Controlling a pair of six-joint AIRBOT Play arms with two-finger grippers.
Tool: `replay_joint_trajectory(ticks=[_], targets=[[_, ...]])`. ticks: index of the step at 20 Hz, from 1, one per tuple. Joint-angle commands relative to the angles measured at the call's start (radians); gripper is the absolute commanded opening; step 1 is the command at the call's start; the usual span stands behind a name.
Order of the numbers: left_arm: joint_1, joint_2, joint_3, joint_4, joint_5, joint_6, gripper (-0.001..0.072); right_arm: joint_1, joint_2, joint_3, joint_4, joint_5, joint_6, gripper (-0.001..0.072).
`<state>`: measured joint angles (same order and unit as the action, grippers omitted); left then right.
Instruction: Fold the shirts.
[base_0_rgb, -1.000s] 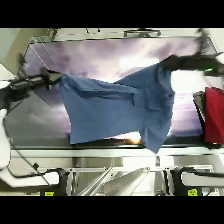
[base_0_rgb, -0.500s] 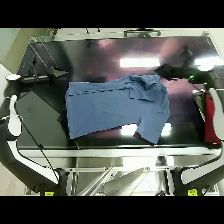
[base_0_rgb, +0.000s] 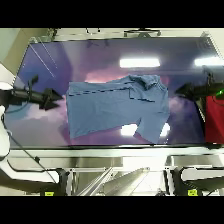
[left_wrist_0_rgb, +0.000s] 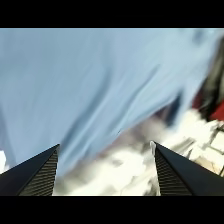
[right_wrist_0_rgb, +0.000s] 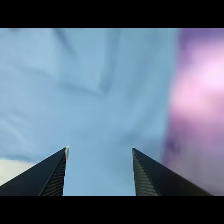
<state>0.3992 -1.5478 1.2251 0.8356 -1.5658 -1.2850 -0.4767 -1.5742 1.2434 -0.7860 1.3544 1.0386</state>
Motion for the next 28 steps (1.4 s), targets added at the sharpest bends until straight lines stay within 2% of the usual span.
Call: replay_joint_trajectory(ticks=[1,4,9,12,14,15,16,17,18,20,23,24,25,26,28], targets=[[0.002,0.147,-0.293,0.232,0.060,-0.120,0.0621,-0.050,0.003,-0.108,-0.089,-0.011,-0.019,0.0467],[0.002,0.209,-0.438,0.290,0.145,-0.179,0.0621,-0.050,-0.021,-0.108,-0.089,-0.028,-0.021,0.0468],[-0.062,0.219,-0.562,0.284,0.296,-0.182,0.0621,-0.043,-0.066,-0.108,-0.085,-0.034,-0.021,0.0468],[-0.126,0.217,-0.578,0.207,0.383,-0.177,0.0621,-0.026,-0.087,-0.108,-0.082,-0.034,-0.022,0.0467],[-0.154,0.217,-0.579,0.108,0.438,-0.136,0.0619,-0.011,-0.101,-0.108,-0.078,-0.035,-0.029,0.0467],[-0.162,0.217,-0.579,0.056,0.462,-0.104,0.0530,-0.003,-0.109,-0.108,-0.074,-0.039,-0.030,0.0468],[-0.168,0.217,-0.578,0.004,0.486,-0.062,0.0359,0.006,-0.119,-0.108,-0.064,-0.039,-0.038,0.0468],[-0.170,0.217,-0.578,-0.031,0.509,-0.032,0.0266,0.018,-0.130,-0.108,-0.053,-0.038,-0.044,0.0468],[-0.169,0.217,-0.578,-0.051,0.533,-0.019,0.0261,0.027,-0.139,-0.108,-0.046,-0.040,-0.044,0.0468],[-0.169,0.217,-0.576,-0.049,0.568,-0.015,0.0089,0.052,-0.159,-0.108,-0.040,-0.047,-0.045,0.0468],[-0.169,0.217,-0.576,-0.050,0.583,-0.010,0.0066,0.090,-0.189,-0.107,-0.037,-0.049,-0.045,0.0467],[-0.169,0.217,-0.575,-0.050,0.585,-0.003,0.0026,0.101,-0.196,-0.107,-0.020,-0.048,-0.045,0.0466],[-0.169,0.217,-0.568,-0.050,0.585,0.002,0.0029,0.110,-0.198,-0.107,0.019,-0.040,-0.049,0.0345],[-0.169,0.218,-0.551,-0.051,0.575,0.002,0.0029,0.113,-0.195,-0.105,0.070,-0.017,-0.075,0.0013],[-0.169,0.229,-0.469,-0.055,0.505,0.027,0.0028,0.116,-0.157,-0.084,0.146,0.036,-0.100,0.0017]])
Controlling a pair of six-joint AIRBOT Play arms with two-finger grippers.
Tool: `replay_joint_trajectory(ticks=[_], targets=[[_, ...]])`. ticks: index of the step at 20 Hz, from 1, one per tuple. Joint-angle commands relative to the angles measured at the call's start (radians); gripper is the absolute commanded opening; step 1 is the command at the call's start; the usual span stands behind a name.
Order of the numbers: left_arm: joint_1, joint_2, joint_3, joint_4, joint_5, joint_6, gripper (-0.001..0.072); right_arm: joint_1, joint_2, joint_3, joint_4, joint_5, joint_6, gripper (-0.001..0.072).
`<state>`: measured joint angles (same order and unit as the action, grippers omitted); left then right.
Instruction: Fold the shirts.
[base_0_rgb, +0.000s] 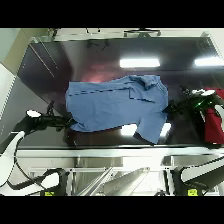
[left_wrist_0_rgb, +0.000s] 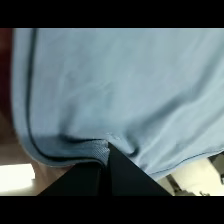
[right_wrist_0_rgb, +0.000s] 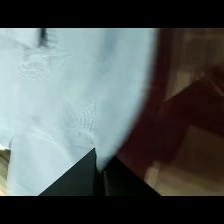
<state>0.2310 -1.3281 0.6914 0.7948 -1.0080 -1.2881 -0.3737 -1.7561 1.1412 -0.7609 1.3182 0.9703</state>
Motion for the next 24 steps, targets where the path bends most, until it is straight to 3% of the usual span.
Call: replay_joint_trajectory(ticks=[1,3,6,10,13,16,18,21,24], targets=[[-0.001,0.032,0.118,-0.036,-0.098,0.050,0.0028,0.012,0.065,0.039,0.139,0.095,-0.032,0.0016],[0.007,0.111,0.251,-0.204,-0.213,0.137,0.0028,0.001,0.197,0.100,0.215,0.153,-0.032,0.0016],[0.076,0.251,0.519,-0.619,-0.412,0.280,0.0028,-0.058,0.505,0.224,0.457,0.164,-0.071,0.0016],[0.328,0.360,0.870,-1.059,-0.494,0.292,0.0028,-0.200,0.863,0.454,0.519,-0.036,-0.073,0.0017],[0.592,0.398,0.986,-1.298,-0.515,0.267,0.0028,-0.308,1.014,0.566,0.518,-0.160,-0.072,0.0017],[0.774,0.379,1.027,-1.312,-0.533,0.221,0.0028,-0.331,1.036,0.579,0.519,-0.196,-0.073,0.0017],[0.748,0.339,1.014,-1.250,-0.545,0.222,0.0028,-0.317,0.979,0.578,0.519,-0.173,-0.049,0.0016],[0.497,0.224,0.990,-0.945,-0.515,0.233,0.0028,-0.184,0.809,0.569,0.504,-0.104,-0.040,0.0015],[0.247,0.042,0.954,-0.640,-0.459,0.232,0.0028,0.031,0.599,0.541,0.269,-0.097,-0.011,0.0015]])
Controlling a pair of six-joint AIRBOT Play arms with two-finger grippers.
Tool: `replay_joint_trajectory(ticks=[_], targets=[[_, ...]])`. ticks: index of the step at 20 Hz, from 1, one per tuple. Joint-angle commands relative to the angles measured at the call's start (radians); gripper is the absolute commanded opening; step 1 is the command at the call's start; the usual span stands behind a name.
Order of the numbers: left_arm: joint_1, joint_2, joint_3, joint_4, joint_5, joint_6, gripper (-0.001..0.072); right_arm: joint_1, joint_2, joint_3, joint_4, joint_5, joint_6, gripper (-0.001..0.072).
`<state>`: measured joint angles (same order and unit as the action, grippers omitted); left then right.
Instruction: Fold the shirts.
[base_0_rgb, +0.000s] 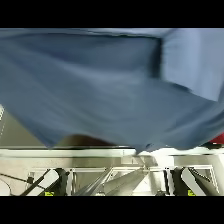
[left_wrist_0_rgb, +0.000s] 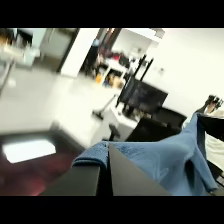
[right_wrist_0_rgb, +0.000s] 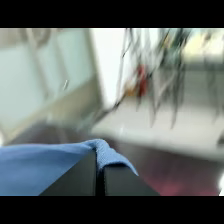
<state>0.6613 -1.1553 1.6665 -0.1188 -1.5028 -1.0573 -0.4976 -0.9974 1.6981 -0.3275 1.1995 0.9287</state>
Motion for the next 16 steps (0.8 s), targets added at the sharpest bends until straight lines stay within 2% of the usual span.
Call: replay_joint_trajectory(ticks=[1,4,6,8,12,16], targets=[[-0.246,-0.205,-0.035,0.355,0.056,0.002,0.0028,0.219,-0.241,-0.026,-0.254,0.016,0.048,0.0015],[-0.353,-0.418,-0.046,0.596,0.152,0.002,0.0027,0.328,-0.484,-0.030,-0.457,-0.040,0.120,0.0014],[-0.380,-0.545,-0.045,0.659,0.217,0.005,0.0027,0.359,-0.630,-0.030,-0.513,-0.112,0.156,0.0014],[-0.388,-0.664,-0.016,0.685,0.268,0.009,0.0027,0.371,-0.750,-0.030,-0.515,-0.192,0.178,0.0014],[-0.395,-0.864,0.159,0.703,0.275,0.000,0.0016,0.370,-0.890,-0.021,-0.515,-0.318,0.198,0.0014],[-0.403,-0.980,0.345,0.734,0.272,-0.046,0.0009,0.349,-0.922,-0.008,-0.555,-0.301,0.194,0.0014]])
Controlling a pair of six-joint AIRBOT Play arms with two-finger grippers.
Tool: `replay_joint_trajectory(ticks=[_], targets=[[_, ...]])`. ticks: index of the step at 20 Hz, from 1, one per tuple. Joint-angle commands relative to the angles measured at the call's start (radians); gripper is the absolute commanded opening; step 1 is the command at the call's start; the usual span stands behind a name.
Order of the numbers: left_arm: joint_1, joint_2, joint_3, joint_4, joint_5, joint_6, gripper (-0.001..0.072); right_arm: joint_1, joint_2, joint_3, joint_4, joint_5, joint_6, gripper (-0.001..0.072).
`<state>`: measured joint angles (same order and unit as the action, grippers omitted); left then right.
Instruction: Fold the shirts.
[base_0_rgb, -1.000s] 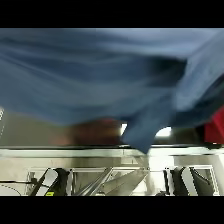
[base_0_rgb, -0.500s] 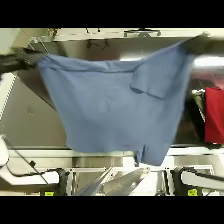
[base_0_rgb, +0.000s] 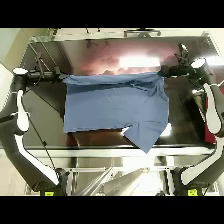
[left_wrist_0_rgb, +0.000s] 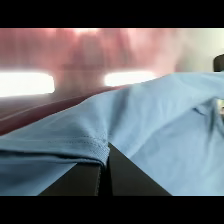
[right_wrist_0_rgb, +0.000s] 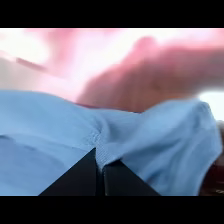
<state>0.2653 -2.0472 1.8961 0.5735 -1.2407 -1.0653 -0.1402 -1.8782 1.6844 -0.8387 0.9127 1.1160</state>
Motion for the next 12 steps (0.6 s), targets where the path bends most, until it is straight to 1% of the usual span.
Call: replay_joint_trajectory(ticks=[1,3,4,7,9,11,12], targets=[[-0.016,-0.103,0.151,0.095,0.008,-0.055,0.0008,-0.010,-0.041,0.006,-0.088,0.015,0.007,0.0014],[-0.037,-0.107,0.167,0.208,0.001,-0.083,0.0009,-0.005,-0.042,0.005,-0.239,0.061,0.068,0.0014],[-0.055,-0.108,0.164,0.252,-0.009,-0.087,0.0008,-0.002,-0.044,0.005,-0.281,0.073,0.085,0.0014],[-0.113,-0.107,0.115,0.398,0.006,-0.100,0.0008,0.007,-0.047,0.004,-0.304,0.080,0.086,0.0014],[-0.153,-0.107,0.105,0.552,0.006,-0.144,0.0009,0.014,-0.051,0.004,-0.312,0.080,0.090,0.0014],[-0.188,-0.108,0.117,0.677,0.008,-0.193,0.0009,0.019,-0.054,0.004,-0.352,0.088,0.127,0.0014],[-0.201,-0.107,0.129,0.695,0.006,-0.196,0.0009,0.023,-0.055,0.003,-0.387,0.098,0.151,0.0014]])
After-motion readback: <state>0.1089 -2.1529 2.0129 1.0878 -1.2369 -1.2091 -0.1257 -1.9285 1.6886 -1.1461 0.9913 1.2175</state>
